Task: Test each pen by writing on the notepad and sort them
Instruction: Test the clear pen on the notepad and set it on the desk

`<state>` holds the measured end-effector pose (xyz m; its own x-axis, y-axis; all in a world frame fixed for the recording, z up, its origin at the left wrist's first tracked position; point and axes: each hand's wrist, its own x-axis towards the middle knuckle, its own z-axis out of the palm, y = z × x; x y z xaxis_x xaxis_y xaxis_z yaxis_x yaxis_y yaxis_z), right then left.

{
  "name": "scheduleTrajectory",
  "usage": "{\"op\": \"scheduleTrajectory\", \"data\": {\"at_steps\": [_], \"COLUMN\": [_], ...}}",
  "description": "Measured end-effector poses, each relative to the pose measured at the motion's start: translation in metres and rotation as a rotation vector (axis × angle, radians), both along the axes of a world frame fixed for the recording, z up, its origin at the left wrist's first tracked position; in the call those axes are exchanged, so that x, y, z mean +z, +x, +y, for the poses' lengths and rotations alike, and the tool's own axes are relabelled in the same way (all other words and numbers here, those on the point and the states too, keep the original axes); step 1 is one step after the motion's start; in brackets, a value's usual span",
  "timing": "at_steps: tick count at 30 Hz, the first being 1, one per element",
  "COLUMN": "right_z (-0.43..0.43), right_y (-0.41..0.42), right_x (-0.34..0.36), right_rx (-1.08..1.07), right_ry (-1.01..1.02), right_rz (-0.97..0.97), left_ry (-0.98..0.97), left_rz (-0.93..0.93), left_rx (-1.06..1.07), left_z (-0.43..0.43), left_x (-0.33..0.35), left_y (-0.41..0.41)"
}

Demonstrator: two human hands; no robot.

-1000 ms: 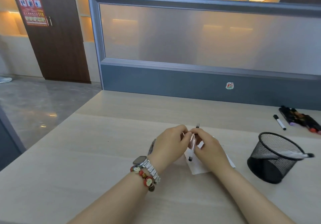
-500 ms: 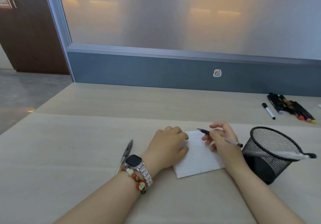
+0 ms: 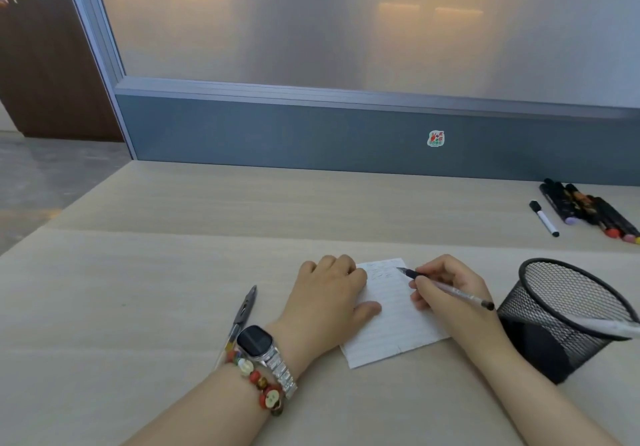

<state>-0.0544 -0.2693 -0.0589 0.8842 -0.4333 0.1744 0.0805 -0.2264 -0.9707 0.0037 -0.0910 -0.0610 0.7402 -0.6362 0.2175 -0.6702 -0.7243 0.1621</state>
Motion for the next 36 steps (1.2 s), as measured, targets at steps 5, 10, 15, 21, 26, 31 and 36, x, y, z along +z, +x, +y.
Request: {"op": "scheduleTrajectory", "data": {"at_steps": [5, 10, 15, 21, 26, 31, 36], "right_z": [-0.0015, -0.0033, -0.0046, -0.0059, -0.0043, -0.0034, -0.0033], "right_y": [-0.0016, -0.0004, 0.0026, 0.0023, 0.0002, -0.0017, -0.0036], "right_x": [-0.0003, -0.0032, -0.0068, -0.0069, -0.0063, -0.0041, -0.0028], "right_rx": [-0.02, -0.027, -0.018, -0.012, -0.005, -0.013, -0.037], "right_ry": [-0.039, -0.066, -0.109, -0.117, -0.166, -0.181, -0.209], "right_rz": [0.026, 0.047, 0.048, 0.042, 0.041, 0.025, 0.023], "left_ry": [-0.018, 0.002, 0.004, -0.005, 0.001, 0.003, 0.001], "left_rz": [0.029, 0.016, 0.01, 0.012, 0.018, 0.018, 0.023], "left_rx": [-0.06, -0.071, -0.07, -0.065, -0.06, -0.054, -0.057], "left_z": [-0.0016, -0.0009, -0.0011, -0.0004, -0.0013, -0.0012, -0.0008], "left_x": [-0.0015, -0.0036, -0.0041, -0.0046, -0.0049, -0.0052, -0.0043], "left_y": [-0.0003, 0.0001, 0.0009, 0.0004, 0.0008, 0.0007, 0.0006]}}
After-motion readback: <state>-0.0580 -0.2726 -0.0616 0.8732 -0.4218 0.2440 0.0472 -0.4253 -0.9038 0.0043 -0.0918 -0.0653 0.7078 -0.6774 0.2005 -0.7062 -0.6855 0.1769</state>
